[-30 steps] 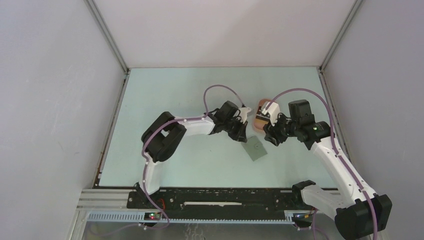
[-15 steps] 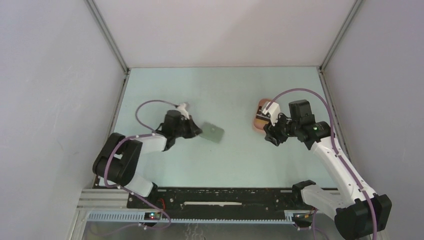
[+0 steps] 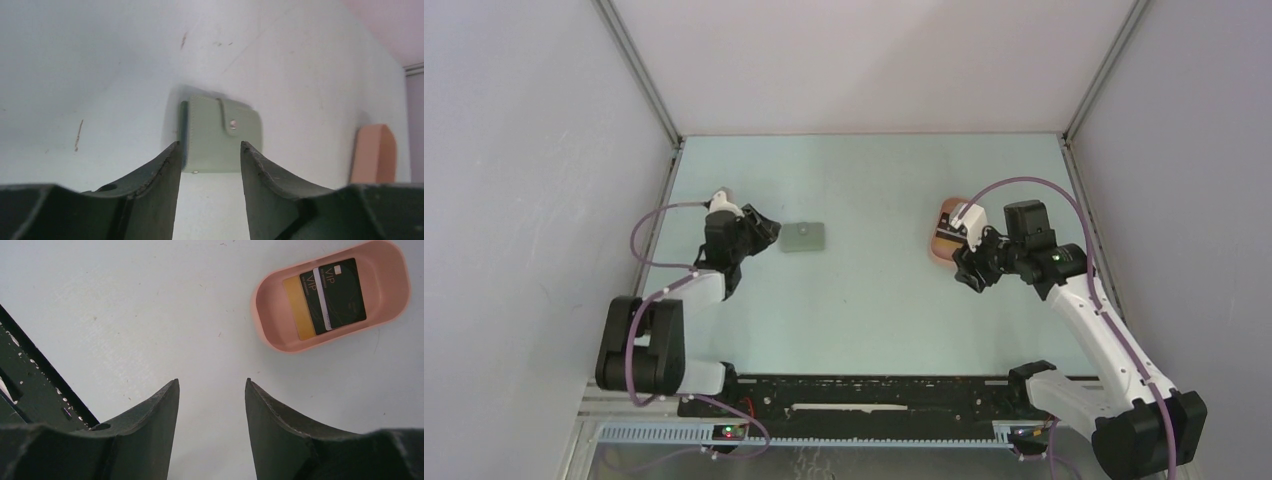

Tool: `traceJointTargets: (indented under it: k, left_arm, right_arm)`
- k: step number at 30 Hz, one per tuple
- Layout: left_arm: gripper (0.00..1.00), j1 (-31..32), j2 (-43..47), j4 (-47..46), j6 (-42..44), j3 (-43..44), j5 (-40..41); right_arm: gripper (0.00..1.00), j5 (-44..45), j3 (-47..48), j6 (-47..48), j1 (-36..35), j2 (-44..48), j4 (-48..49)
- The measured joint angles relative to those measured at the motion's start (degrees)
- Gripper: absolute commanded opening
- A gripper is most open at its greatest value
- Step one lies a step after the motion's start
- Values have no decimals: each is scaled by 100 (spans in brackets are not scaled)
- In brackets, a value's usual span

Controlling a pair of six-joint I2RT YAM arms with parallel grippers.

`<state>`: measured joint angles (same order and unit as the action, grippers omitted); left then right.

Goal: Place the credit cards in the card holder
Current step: Move the card holder to the center of the board, then reset both arms

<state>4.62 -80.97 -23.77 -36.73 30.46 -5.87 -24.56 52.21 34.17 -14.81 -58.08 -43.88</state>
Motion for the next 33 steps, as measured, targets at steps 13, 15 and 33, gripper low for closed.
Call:
traceJointTargets:
  k: [13, 15, 33]
  left_arm:
    - [95, 173, 3936, 1266, 358, -20, -188]
    - [98, 214, 4242, 1738, 393, 181, -343]
    - [100, 238, 4795, 5416, 2164, 2677, -1241]
  right_arm:
    - [61, -227, 0, -90, 516, 337, 52]
    - [62, -323, 0, -133, 717, 476, 57]
    - [100, -1113, 1172, -1147, 1425, 1335, 149]
